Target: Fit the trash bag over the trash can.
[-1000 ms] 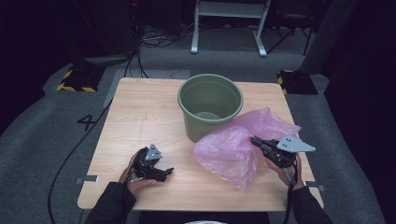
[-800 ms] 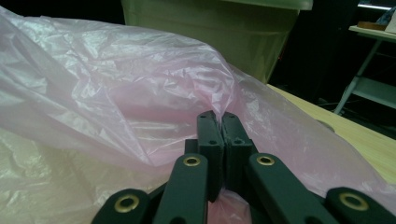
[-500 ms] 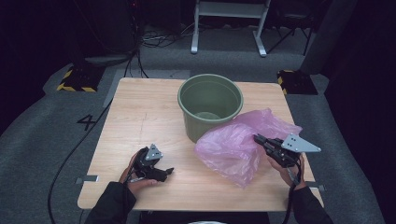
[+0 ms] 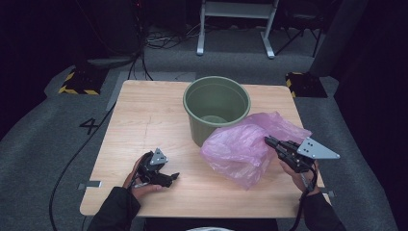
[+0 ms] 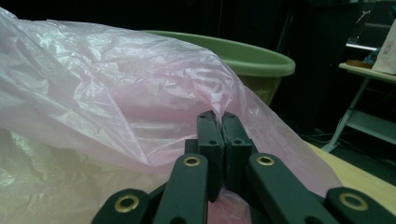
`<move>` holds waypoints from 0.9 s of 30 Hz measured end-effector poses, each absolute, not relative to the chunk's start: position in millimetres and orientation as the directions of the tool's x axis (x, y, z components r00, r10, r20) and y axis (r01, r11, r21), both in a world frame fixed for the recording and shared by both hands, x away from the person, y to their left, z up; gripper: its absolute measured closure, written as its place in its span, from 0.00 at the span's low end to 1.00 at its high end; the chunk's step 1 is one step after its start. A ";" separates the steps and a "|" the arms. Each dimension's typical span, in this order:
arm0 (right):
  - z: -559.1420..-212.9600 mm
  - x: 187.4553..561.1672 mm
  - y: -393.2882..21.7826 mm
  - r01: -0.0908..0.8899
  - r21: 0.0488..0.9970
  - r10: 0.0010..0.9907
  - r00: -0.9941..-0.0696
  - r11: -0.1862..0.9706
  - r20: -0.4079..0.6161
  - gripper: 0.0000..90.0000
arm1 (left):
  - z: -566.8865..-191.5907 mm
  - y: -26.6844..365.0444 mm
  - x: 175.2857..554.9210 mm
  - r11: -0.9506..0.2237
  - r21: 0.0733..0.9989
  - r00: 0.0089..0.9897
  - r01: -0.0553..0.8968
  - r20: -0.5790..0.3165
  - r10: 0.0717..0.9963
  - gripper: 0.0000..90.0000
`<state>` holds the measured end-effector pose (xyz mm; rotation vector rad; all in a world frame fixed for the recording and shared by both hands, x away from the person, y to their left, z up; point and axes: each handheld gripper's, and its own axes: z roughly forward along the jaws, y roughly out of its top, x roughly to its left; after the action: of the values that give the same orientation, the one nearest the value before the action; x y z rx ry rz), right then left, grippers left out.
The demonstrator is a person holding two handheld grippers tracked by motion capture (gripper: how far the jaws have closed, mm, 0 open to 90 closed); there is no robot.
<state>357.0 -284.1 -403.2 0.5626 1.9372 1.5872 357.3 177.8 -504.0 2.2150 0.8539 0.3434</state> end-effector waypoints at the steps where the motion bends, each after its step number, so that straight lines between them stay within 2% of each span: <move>1: -401.2 356.0 -283.7 -0.039 0.978 0.638 -0.752 0.207 -0.165 0.99 | -504.0 177.8 357.2 -0.516 0.713 0.744 0.474 -0.011 0.668 0.16; 13: -382.1 344.2 -288.6 -0.100 0.981 0.632 -0.753 0.168 -0.186 0.99 | -503.8 177.8 357.1 -0.517 0.713 0.743 0.474 -0.009 0.669 0.16; 27: -356.5 357.6 -285.6 -0.123 0.980 0.661 -0.724 0.158 -0.197 0.99 | -501.6 177.8 359.4 -0.542 0.702 0.757 0.462 0.006 0.653 0.17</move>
<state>357.6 -285.6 -356.5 0.5123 1.8219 1.6297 359.4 177.8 -501.6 2.2423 0.8298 0.3486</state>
